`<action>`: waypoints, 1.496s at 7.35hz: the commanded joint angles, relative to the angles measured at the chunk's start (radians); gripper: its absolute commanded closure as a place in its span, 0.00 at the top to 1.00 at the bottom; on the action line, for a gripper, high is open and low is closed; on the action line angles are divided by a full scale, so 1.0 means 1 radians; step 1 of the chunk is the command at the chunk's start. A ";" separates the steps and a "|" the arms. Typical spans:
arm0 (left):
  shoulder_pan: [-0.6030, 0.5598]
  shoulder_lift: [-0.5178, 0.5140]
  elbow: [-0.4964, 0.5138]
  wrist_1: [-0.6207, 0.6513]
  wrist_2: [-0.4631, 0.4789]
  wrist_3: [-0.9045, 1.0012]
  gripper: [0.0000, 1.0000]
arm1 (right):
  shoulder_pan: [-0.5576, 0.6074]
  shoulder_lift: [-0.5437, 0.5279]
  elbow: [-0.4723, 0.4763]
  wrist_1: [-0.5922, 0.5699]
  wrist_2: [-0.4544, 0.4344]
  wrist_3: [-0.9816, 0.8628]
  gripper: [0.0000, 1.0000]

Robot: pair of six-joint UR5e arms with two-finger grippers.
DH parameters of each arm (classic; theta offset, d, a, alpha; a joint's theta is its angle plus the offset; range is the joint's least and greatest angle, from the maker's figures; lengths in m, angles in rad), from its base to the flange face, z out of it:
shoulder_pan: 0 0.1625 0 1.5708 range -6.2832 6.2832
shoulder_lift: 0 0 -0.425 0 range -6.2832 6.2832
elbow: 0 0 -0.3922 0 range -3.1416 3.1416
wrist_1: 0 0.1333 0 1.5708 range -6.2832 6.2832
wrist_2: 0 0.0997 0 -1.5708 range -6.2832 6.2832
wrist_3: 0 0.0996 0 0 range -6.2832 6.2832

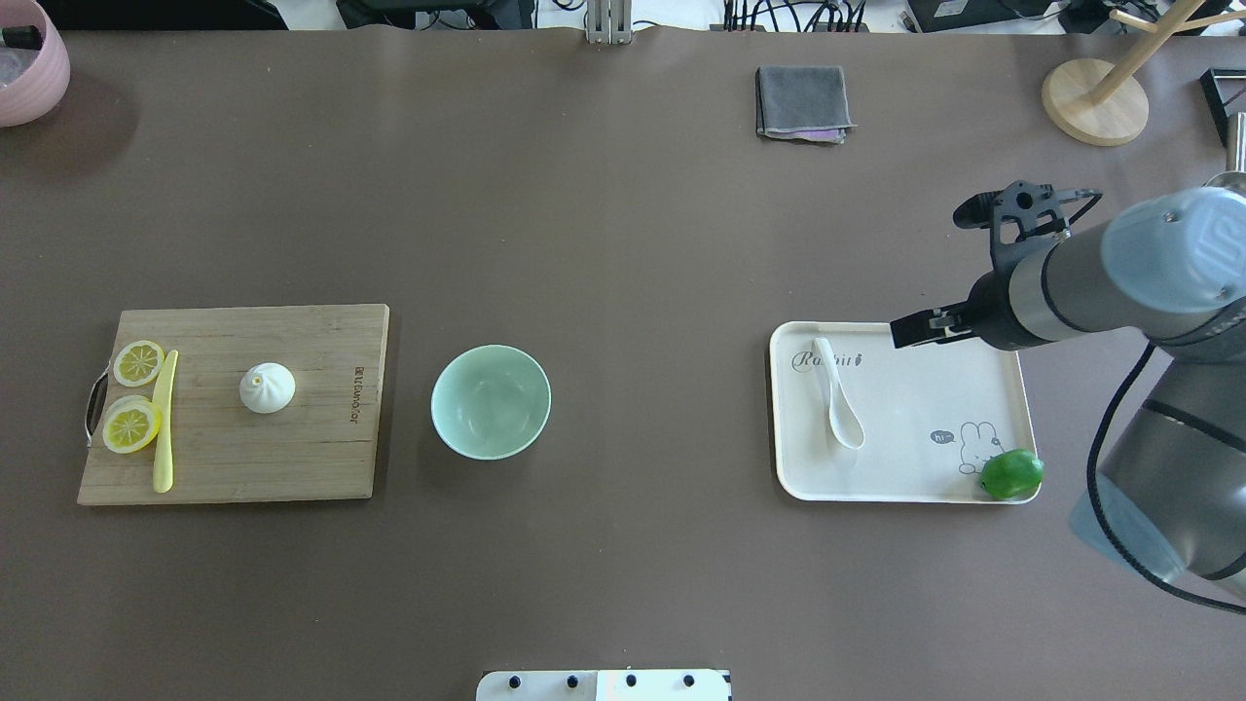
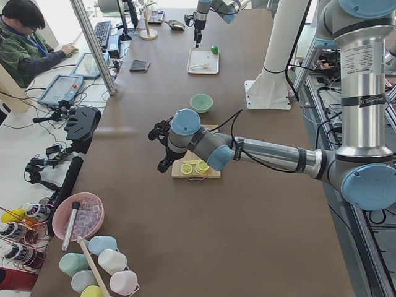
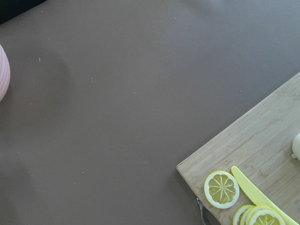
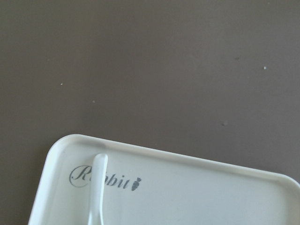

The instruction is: Put spoon and bun in bowl

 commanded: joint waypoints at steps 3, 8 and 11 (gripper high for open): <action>0.000 0.003 0.003 0.000 0.000 0.001 1.00 | -0.189 0.041 -0.158 0.135 -0.212 0.090 0.97; 0.000 0.004 0.003 -0.009 0.000 0.001 1.00 | -0.192 0.122 -0.209 0.125 -0.215 0.151 0.39; 0.000 0.003 0.005 -0.009 0.000 0.001 1.00 | -0.188 0.122 -0.200 0.123 -0.215 0.151 0.00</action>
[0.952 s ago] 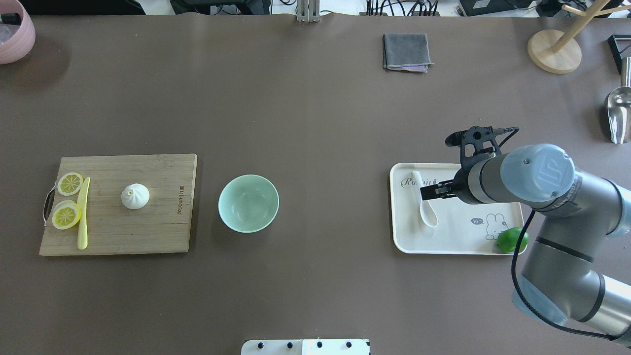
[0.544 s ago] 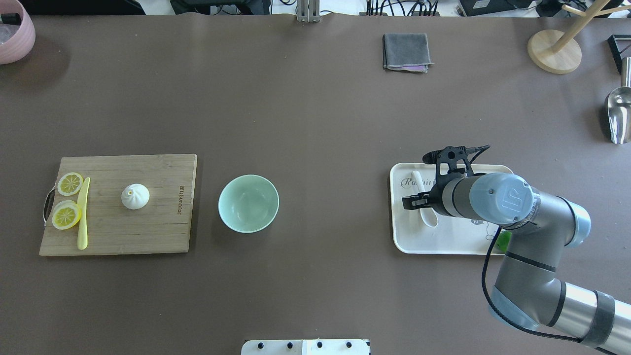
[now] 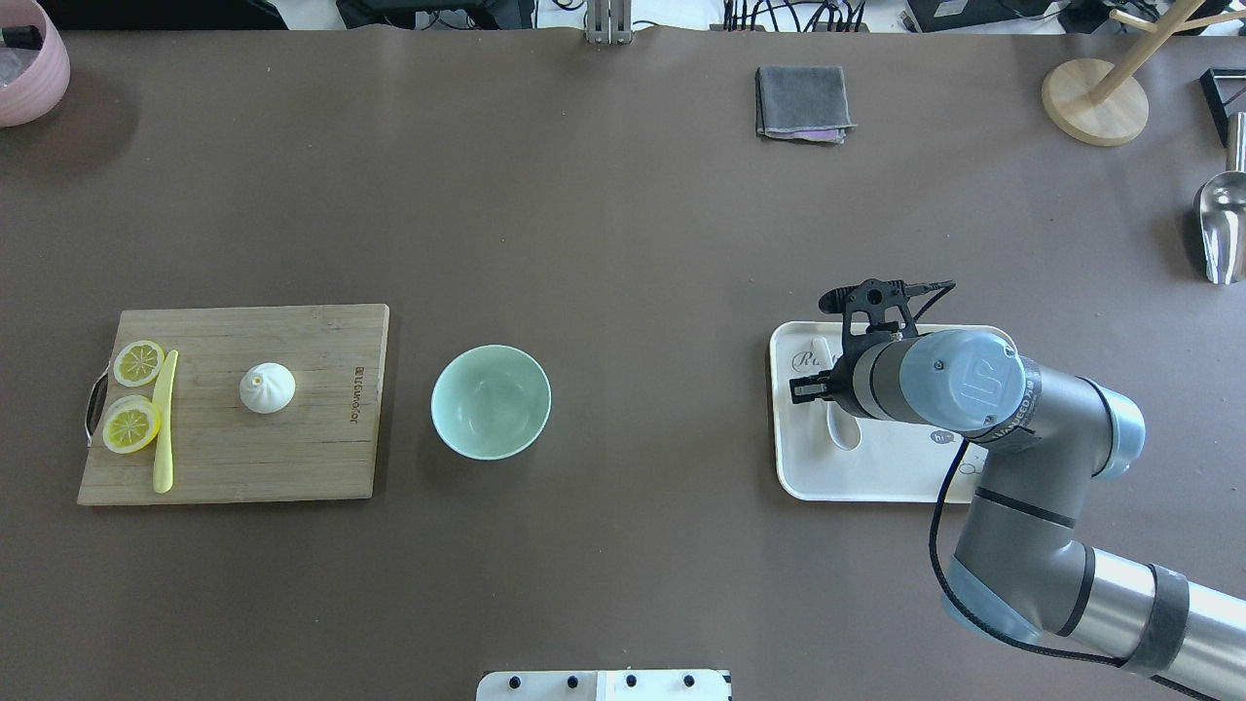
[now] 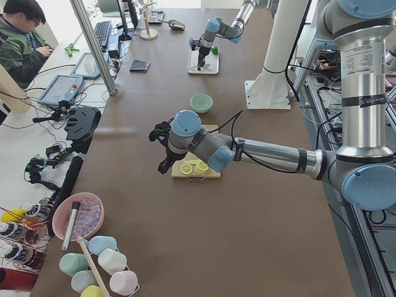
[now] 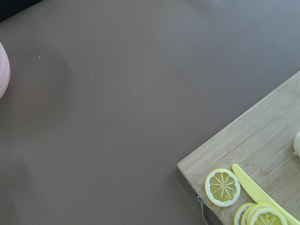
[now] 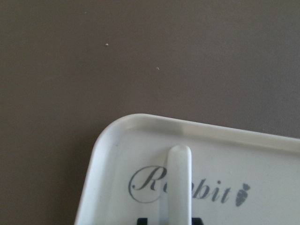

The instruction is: Put spoon and bun in bowl

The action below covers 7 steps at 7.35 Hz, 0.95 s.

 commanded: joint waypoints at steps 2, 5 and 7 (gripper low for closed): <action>0.000 -0.001 0.000 0.000 0.000 0.000 1.00 | 0.005 0.008 0.022 -0.004 0.001 0.014 0.00; 0.000 -0.003 0.004 0.000 0.000 0.000 1.00 | -0.007 0.258 0.038 -0.278 -0.002 0.269 0.00; 0.006 -0.003 0.007 -0.005 0.000 0.000 1.00 | -0.105 0.450 0.001 -0.445 -0.140 0.556 0.00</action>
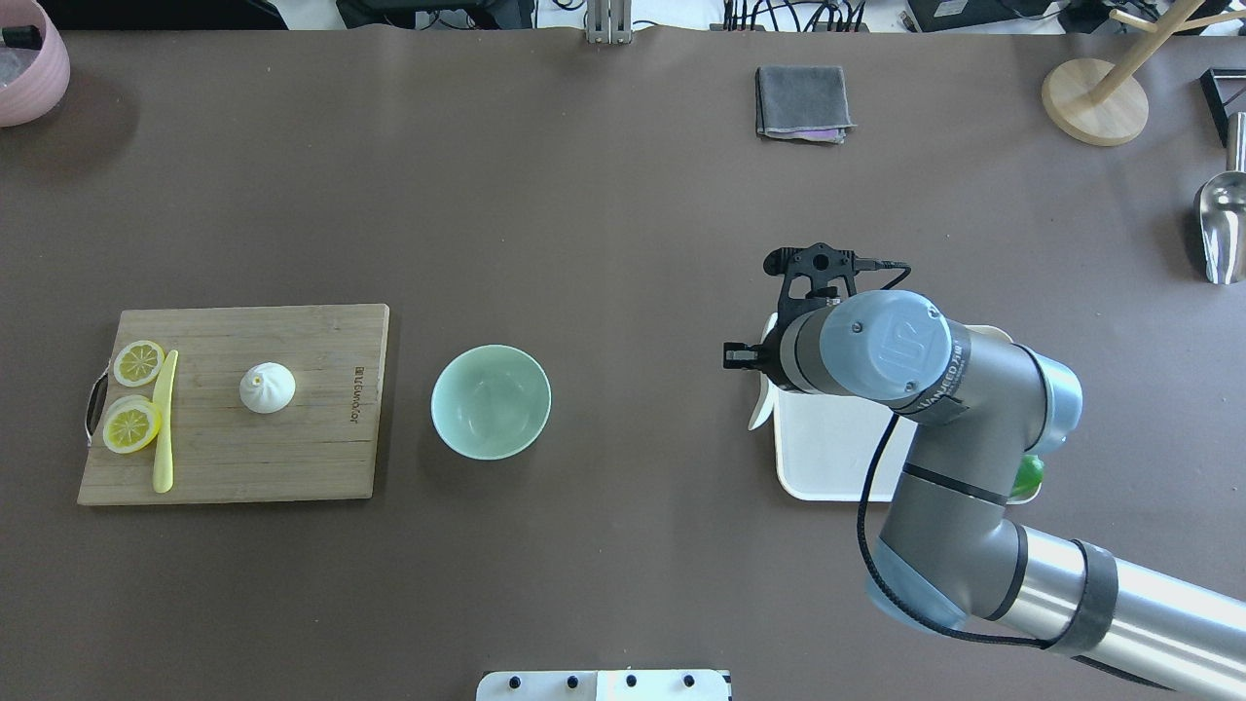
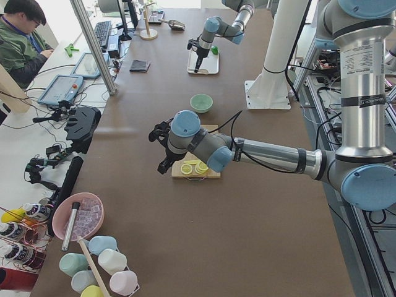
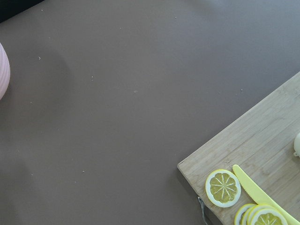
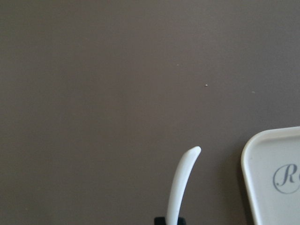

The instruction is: Put spoon and bun in bowl

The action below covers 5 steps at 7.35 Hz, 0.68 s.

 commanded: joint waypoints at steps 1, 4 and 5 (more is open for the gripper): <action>0.005 0.001 0.002 -0.004 0.000 0.000 1.00 | -0.105 0.186 -0.069 -0.131 -0.169 0.308 0.00; 0.010 -0.001 0.002 -0.004 0.000 0.000 1.00 | -0.191 0.358 -0.250 -0.122 -0.373 0.554 0.00; 0.010 -0.001 0.002 -0.004 0.000 0.000 1.00 | -0.204 0.389 -0.294 -0.121 -0.424 0.616 0.00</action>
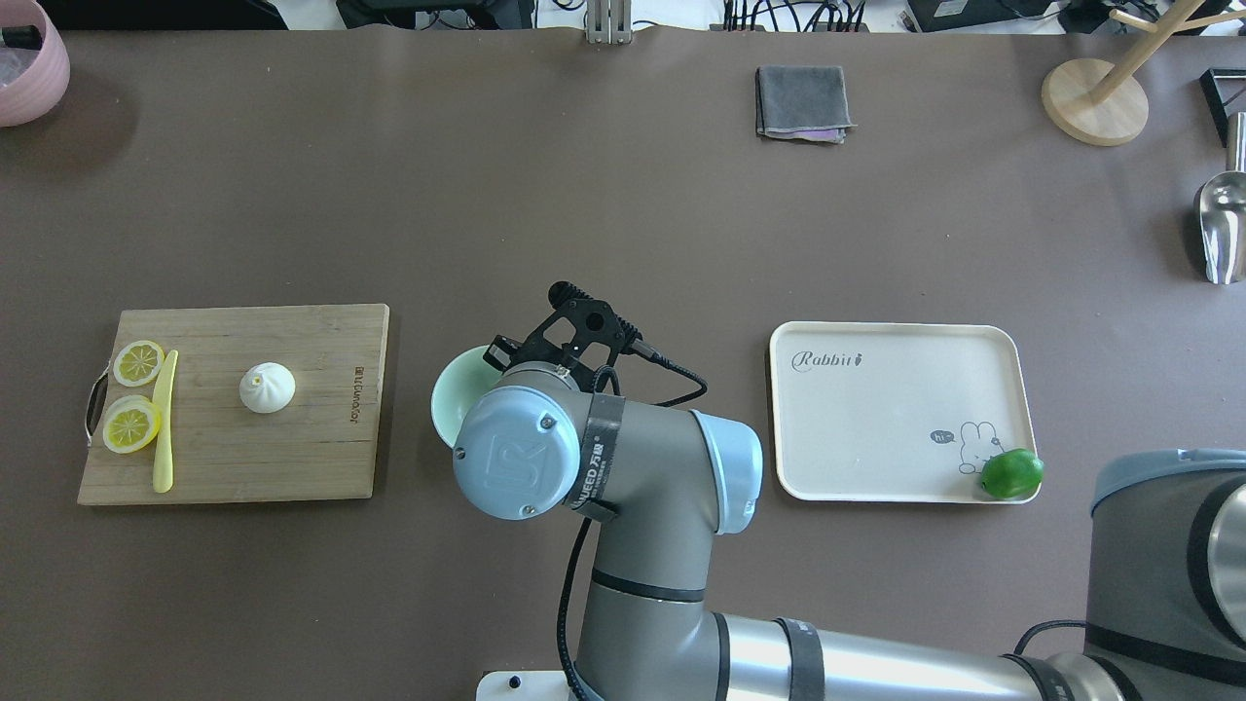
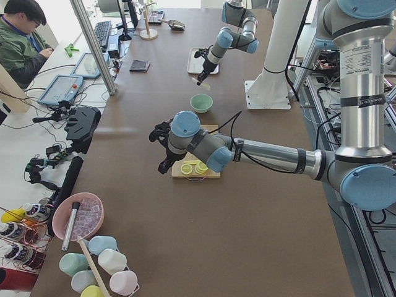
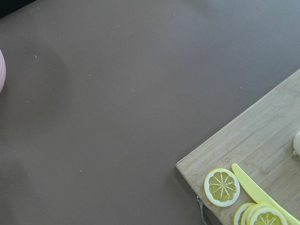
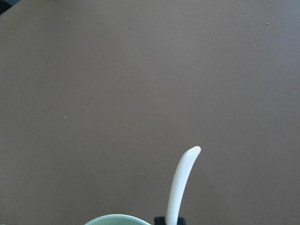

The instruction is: Put spoon and bun in bowl

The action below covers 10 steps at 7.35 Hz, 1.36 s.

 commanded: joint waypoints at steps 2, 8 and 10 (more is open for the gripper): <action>0.004 0.000 0.000 0.000 0.000 -0.002 0.99 | -0.034 0.102 -0.170 0.002 -0.149 0.150 0.00; 0.010 -0.005 -0.003 0.000 -0.002 -0.021 1.00 | -0.033 0.104 -0.126 -0.012 -0.196 0.048 1.00; 0.104 -0.025 -0.006 -0.117 0.008 -0.287 1.00 | 0.053 0.066 0.013 -0.112 -0.045 -0.099 1.00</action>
